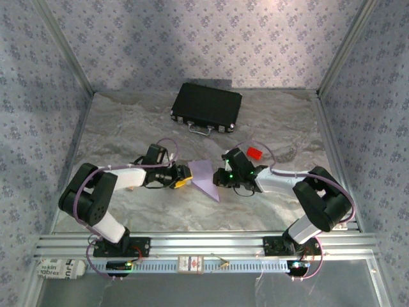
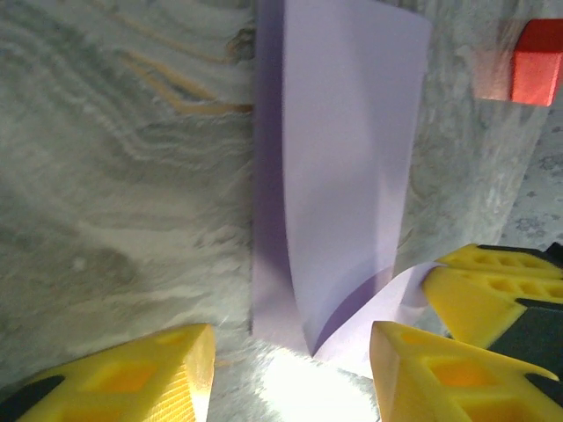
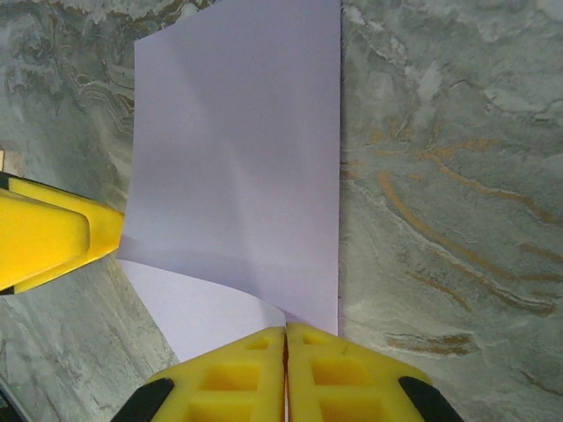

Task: Fold a paper plane with a square sheet of paper (pick it up from the middle)
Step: Fourth fold the wing at the center of the table.

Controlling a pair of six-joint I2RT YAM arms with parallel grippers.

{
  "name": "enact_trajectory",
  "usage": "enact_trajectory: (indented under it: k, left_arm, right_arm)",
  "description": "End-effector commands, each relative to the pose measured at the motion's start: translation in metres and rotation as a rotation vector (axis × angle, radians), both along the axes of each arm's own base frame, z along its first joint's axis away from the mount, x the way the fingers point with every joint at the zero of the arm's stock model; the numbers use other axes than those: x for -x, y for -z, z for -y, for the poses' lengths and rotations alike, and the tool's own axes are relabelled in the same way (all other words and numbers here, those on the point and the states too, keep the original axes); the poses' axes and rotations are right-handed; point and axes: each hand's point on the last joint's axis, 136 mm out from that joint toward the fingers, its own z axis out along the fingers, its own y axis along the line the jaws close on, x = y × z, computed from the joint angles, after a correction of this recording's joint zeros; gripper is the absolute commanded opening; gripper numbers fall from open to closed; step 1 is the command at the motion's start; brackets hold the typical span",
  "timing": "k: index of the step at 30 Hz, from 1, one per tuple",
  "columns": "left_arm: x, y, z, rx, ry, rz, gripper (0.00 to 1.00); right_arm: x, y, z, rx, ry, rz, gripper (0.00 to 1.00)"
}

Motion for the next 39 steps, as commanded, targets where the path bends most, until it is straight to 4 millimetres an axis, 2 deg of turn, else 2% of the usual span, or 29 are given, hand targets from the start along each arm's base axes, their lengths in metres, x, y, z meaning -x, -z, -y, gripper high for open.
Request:
enact_trajectory:
  k: [1, 11, 26, 33, 39]
  left_arm:
    - [-0.014, -0.015, 0.011, 0.067, -0.001, 0.022, 0.51]
    - [-0.019, -0.011, 0.016, 0.085, -0.009, 0.0, 0.52]
    - [-0.032, -0.011, 0.033, 0.18, -0.039, -0.038, 0.41]
    - [-0.032, -0.012, 0.036, 0.201, -0.04, -0.042, 0.24]
    - [-0.036, -0.011, 0.033, 0.194, -0.075, -0.03, 0.09]
  right_arm:
    - [-0.001, -0.01, -0.003, -0.033, -0.041, 0.018, 0.09]
    - [-0.002, -0.01, 0.0, -0.038, -0.04, 0.017, 0.09]
    - [0.002, -0.007, 0.005, -0.035, -0.032, 0.012, 0.09]
    - [0.002, -0.01, 0.006, -0.031, -0.028, 0.018, 0.11]
    - [0.002, -0.015, 0.019, 0.056, -0.005, 0.046, 0.22]
